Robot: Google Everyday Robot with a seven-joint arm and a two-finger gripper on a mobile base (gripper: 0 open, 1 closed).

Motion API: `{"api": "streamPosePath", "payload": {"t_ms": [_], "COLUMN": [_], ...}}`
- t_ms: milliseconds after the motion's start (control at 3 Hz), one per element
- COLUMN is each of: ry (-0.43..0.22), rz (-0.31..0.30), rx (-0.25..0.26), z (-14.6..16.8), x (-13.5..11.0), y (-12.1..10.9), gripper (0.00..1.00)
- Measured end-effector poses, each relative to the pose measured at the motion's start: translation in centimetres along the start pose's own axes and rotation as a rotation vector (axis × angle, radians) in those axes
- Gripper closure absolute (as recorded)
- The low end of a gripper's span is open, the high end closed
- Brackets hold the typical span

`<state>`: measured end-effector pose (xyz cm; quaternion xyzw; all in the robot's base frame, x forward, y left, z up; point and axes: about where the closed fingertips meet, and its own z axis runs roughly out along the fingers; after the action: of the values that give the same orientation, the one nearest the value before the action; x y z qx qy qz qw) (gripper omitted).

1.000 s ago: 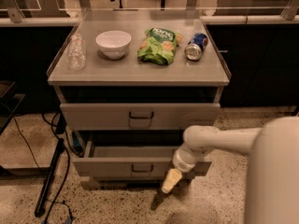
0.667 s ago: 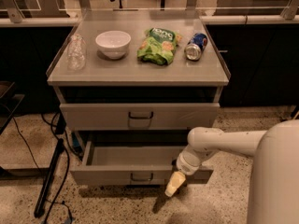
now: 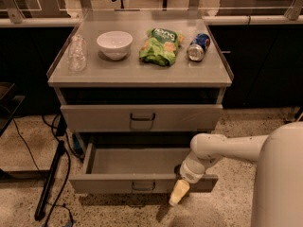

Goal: Open middle drawer

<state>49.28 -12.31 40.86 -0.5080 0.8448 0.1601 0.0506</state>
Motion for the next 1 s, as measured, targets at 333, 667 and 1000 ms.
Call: {"api": "streamPosePath", "payload": {"t_ms": [333,667,1000], "ry": [0.038,0.038,0.069], "rz": [0.014,0.014,0.047], "rx": [-0.037,-0.037,-0.063], "z": [0.4,0.3,-1.3], "x": [2.8,2.8,6.0], "y": [2.2,2.2,5.1], "gripper": [0.0,0.0,0.0]}}
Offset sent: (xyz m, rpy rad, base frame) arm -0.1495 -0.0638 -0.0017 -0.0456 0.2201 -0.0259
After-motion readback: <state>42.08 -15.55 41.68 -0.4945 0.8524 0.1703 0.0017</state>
